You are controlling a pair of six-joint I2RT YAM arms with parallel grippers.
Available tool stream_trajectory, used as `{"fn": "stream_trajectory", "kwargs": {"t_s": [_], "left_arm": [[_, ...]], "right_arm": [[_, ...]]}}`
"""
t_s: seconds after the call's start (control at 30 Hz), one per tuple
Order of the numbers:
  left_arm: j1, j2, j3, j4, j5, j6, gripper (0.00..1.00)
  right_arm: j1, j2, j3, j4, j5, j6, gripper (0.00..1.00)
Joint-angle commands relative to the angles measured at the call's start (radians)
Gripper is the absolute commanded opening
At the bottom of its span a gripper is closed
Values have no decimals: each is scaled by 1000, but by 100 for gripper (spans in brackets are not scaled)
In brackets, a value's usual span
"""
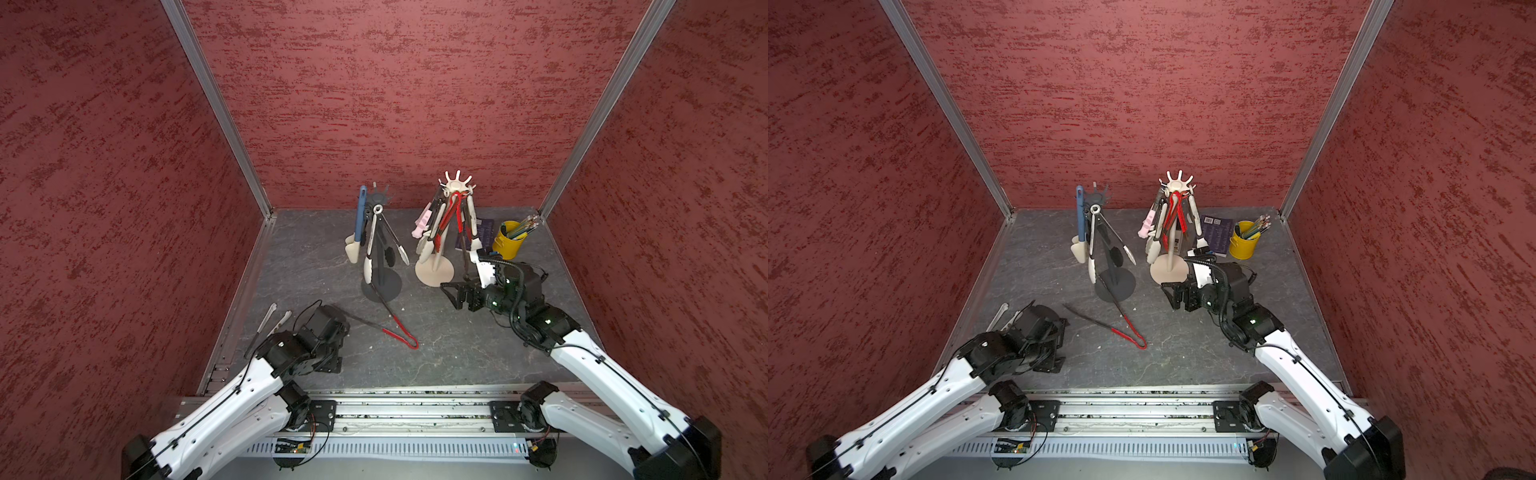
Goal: Hang food tongs on kitchen utensil racks
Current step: Move the food tongs to the center of the board, then pick up the food tongs from the center of the board.
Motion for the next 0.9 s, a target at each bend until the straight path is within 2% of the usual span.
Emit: {"fn": "stream_trajectory", "kwargs": {"t_s": [0.0, 0.1, 0.17, 0.3, 0.37, 0.47, 0.5, 0.6, 0.7, 0.87], "left_arm": [[5, -5, 171, -287, -135, 228, 89], [-2, 86, 388, -318, -211, 610, 90], [-49, 175, 522, -335, -273, 851, 90], [-149, 255, 648, -193, -242, 1293, 92], [-223, 256, 652, -80, -183, 1518, 92], [-314, 238, 614, 82, -4, 1867, 91], [-333, 234, 598, 115, 59, 1967, 94], [-335, 267, 583, 107, 200, 2188, 98], [-325, 375, 607, 7, 270, 2322, 98], [-323, 551, 602, -85, 295, 2489, 97]], "right_arm": [[-6, 24, 19, -15, 26, -11, 99], [-7, 33, 33, -27, 41, -27, 99], [-8, 37, 45, -30, 43, -31, 99], [-11, 37, 63, -48, 55, -38, 99], [-13, 25, 62, -57, 68, -43, 99], [-21, 2, 57, -73, 75, -52, 99], [-25, -5, 56, -82, 84, -56, 99], [-47, -29, 56, -104, 91, -67, 99], [-73, -44, 58, -116, 81, -75, 99], [-104, -37, 68, -117, 52, -83, 99]]}}
